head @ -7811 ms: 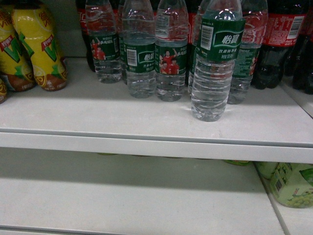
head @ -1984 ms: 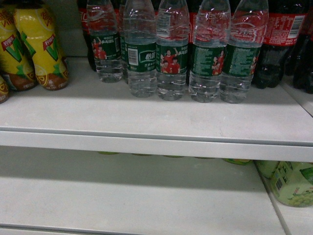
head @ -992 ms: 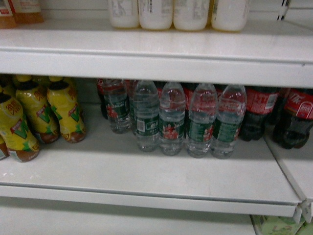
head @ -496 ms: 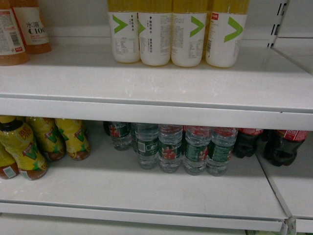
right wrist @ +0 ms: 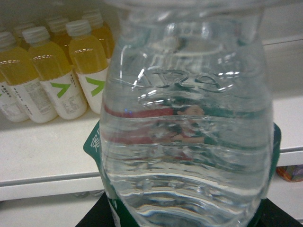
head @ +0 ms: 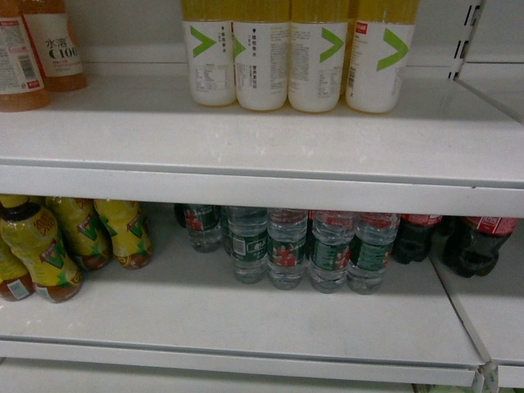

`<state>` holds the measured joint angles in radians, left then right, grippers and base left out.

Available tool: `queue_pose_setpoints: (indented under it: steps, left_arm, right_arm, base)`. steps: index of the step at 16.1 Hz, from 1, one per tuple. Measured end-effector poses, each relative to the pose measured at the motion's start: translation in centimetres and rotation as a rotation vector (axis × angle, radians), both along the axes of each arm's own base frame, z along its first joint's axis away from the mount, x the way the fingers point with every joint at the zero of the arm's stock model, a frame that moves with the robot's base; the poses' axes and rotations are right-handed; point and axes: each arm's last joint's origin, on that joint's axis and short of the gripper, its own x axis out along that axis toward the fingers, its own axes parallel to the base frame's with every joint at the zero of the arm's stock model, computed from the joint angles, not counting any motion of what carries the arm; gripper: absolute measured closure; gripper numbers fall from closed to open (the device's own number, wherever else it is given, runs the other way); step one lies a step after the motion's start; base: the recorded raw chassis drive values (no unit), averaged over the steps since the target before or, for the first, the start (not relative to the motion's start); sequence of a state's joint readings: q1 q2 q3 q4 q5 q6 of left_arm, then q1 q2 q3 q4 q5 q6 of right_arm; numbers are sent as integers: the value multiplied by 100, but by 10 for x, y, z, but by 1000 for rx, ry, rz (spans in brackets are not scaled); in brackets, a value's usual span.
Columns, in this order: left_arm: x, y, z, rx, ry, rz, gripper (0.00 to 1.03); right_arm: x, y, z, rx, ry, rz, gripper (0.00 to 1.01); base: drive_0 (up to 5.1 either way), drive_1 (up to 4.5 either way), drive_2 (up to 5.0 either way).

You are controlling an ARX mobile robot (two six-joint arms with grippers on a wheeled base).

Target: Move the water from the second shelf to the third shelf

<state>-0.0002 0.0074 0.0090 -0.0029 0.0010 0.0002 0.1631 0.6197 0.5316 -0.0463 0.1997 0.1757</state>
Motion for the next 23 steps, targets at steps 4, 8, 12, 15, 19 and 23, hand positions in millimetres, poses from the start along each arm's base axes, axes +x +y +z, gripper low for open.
queue_pose_setpoints:
  steps: [4,8,12,15,19,23]
  left_arm:
    - [0,0,0,0,0,1,5]
    - [0,0,0,0,1,1,5]
    - [0,0,0,0,0,2,5]
    - [0,0,0,0,-1,2,5]
    - [0,0,0,0,0,2,5]
    - [0,0,0,0,-1,2,5]
  right_arm:
    - [0,0,0,-1,-2,-3,61]
    - [0,0,0,0,-5,-1,61]
    - [0,0,0,0,-2,-1,61]
    - [0,0,1,0,-5,-1,61]
    - [0,0,0,0,-2,0,61]
    - [0,0,0,0,-2,0,61]
  base:
    - [0,0,0]
    - [-111,56,56]
    - [-444,224,224]
    - [-444,224,224]
    - [-453,215,215]
    - [-450,218,218]
